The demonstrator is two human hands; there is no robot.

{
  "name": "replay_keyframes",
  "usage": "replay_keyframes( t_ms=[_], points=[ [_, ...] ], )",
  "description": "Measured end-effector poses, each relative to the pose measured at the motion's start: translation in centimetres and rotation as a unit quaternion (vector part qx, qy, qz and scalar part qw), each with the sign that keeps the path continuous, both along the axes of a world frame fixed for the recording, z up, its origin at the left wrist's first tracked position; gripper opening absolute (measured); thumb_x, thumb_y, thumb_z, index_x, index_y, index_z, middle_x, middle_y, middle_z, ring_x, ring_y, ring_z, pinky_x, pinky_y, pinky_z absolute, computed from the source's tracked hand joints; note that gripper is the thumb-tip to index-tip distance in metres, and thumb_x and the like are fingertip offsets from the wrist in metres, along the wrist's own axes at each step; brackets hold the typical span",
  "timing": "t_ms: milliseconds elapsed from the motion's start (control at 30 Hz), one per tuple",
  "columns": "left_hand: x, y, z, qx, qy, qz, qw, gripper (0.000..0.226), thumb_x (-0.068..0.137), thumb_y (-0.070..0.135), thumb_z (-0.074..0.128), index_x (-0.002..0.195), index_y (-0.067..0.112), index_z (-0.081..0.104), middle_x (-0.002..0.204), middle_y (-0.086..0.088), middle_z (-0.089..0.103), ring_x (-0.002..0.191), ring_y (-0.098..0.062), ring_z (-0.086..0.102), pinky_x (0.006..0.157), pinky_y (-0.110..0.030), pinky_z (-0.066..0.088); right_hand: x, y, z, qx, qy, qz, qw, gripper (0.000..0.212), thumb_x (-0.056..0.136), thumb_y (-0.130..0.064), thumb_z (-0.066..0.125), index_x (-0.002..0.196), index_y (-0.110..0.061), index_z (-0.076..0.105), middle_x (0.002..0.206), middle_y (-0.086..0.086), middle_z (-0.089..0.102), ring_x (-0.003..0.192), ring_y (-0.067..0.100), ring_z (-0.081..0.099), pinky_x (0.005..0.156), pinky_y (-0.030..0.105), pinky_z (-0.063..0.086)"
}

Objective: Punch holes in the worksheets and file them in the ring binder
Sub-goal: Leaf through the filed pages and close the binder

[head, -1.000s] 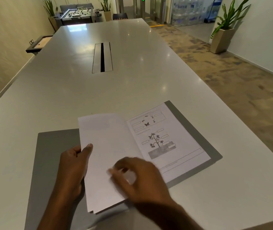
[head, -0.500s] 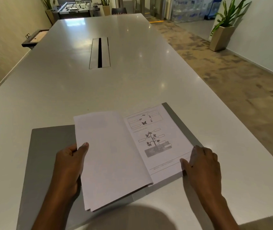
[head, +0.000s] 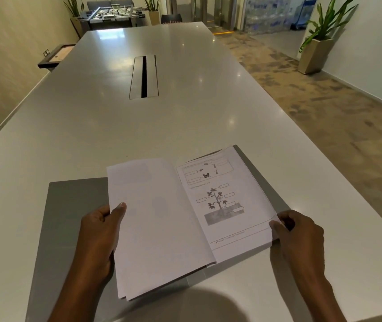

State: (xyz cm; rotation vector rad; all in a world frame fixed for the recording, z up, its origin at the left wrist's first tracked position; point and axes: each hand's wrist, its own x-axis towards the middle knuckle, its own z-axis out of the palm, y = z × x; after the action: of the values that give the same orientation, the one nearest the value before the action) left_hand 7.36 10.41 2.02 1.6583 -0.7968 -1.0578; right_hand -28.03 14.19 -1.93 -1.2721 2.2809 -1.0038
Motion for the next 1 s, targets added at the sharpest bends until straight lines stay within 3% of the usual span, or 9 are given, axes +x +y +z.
replay_keyframes(
  t_ms=[200, 367, 467, 533, 600, 700, 867, 1000],
  points=[
    [0.2, 0.0, 0.0, -0.003, -0.002, -0.001, 1.000, 0.023, 0.102, 0.024, 0.065, 0.113, 0.007, 0.075, 0.102, -0.012, 0.081, 0.092, -0.032, 0.077, 0.082, -0.041, 0.060, 0.4, 0.1, 0.8, -0.051, 0.055, -0.010, 0.997, 0.005, 0.093, -0.015, 0.075, 0.088, -0.016, 0.075, 0.070, -0.005, 0.067, 0.063, 0.014, 0.063, 0.065, 0.035, 0.057],
    [0.2, -0.1, 0.0, -0.023, 0.010, 0.004, 1.000, 0.022, 0.100, 0.027, 0.067, 0.095, 0.007, 0.073, 0.083, -0.007, 0.075, 0.077, -0.022, 0.070, 0.076, -0.033, 0.053, 4.9, -0.2, 4.6, -0.101, 0.022, 0.033, 0.994, 0.004, 0.093, -0.024, 0.074, 0.091, -0.026, 0.073, 0.078, -0.010, 0.073, 0.067, 0.005, 0.068, 0.066, 0.031, 0.059],
    [0.6, -0.3, -0.5, -0.037, 0.022, 0.010, 0.999, 0.049, 0.085, 0.049, 0.074, 0.094, 0.002, 0.066, 0.086, -0.012, 0.063, 0.081, -0.029, 0.057, 0.078, -0.045, 0.049, 9.5, 0.4, 7.0, -0.109, 0.011, 0.113, 0.988, 0.003, 0.095, -0.032, 0.071, 0.092, -0.032, 0.071, 0.079, -0.018, 0.074, 0.069, -0.001, 0.070, 0.067, 0.027, 0.059],
    [0.7, -0.5, -0.7, -0.036, 0.039, 0.019, 0.998, 0.046, 0.083, 0.053, 0.072, 0.096, 0.009, 0.071, 0.091, -0.018, 0.067, 0.084, -0.032, 0.060, 0.084, -0.053, 0.054, 12.4, 1.1, 8.4, -0.074, 0.013, 0.187, 0.979, 0.004, 0.097, -0.037, 0.067, 0.098, -0.035, 0.071, 0.086, -0.018, 0.075, 0.074, -0.005, 0.068, 0.074, 0.018, 0.058],
    [0.3, -0.5, -0.2, -0.036, 0.045, 0.036, 0.998, 0.029, 0.094, 0.042, 0.068, 0.095, 0.014, 0.075, 0.099, -0.020, 0.076, 0.092, -0.034, 0.070, 0.095, -0.058, 0.056, 14.6, 1.5, 9.2, -0.006, 0.008, 0.272, 0.962, 0.016, 0.100, -0.042, 0.061, 0.113, -0.036, 0.069, 0.104, -0.015, 0.076, 0.089, -0.002, 0.068, 0.091, 0.018, 0.056],
    [0.0, -0.5, 0.1, -0.032, 0.044, 0.038, 0.998, 0.025, 0.104, 0.034, 0.059, 0.096, 0.015, 0.074, 0.097, -0.015, 0.078, 0.099, -0.040, 0.074, 0.094, -0.055, 0.058, 17.5, 1.0, 9.4, 0.114, 0.063, 0.399, 0.908, 0.030, 0.106, -0.044, 0.049, 0.132, -0.032, 0.058, 0.128, -0.006, 0.069, 0.111, 0.011, 0.065, 0.107, 0.031, 0.050],
    [0.2, -0.5, 0.1, -0.024, 0.018, 0.007, 1.000, 0.023, 0.102, 0.035, 0.063, 0.106, 0.013, 0.067, 0.096, -0.011, 0.079, 0.085, -0.035, 0.077, 0.074, -0.046, 0.064, 20.3, 0.8, 8.7, 0.190, 0.141, 0.537, 0.810, 0.040, 0.109, -0.041, 0.042, 0.143, -0.022, 0.047, 0.144, 0.007, 0.058, 0.123, 0.027, 0.058, 0.110, 0.043, 0.041],
    [0.3, -0.1, -0.1, -0.023, -0.029, -0.016, 0.999, 0.024, 0.099, 0.023, 0.068, 0.120, 0.014, 0.062, 0.110, -0.006, 0.077, 0.087, -0.027, 0.078, 0.060, -0.034, 0.063, 20.1, 1.0, 8.4, 0.175, 0.129, 0.558, 0.801, 0.054, 0.105, -0.055, 0.037, 0.147, -0.023, 0.047, 0.152, 0.004, 0.054, 0.133, 0.026, 0.052, 0.115, 0.042, 0.035]
  ],
)
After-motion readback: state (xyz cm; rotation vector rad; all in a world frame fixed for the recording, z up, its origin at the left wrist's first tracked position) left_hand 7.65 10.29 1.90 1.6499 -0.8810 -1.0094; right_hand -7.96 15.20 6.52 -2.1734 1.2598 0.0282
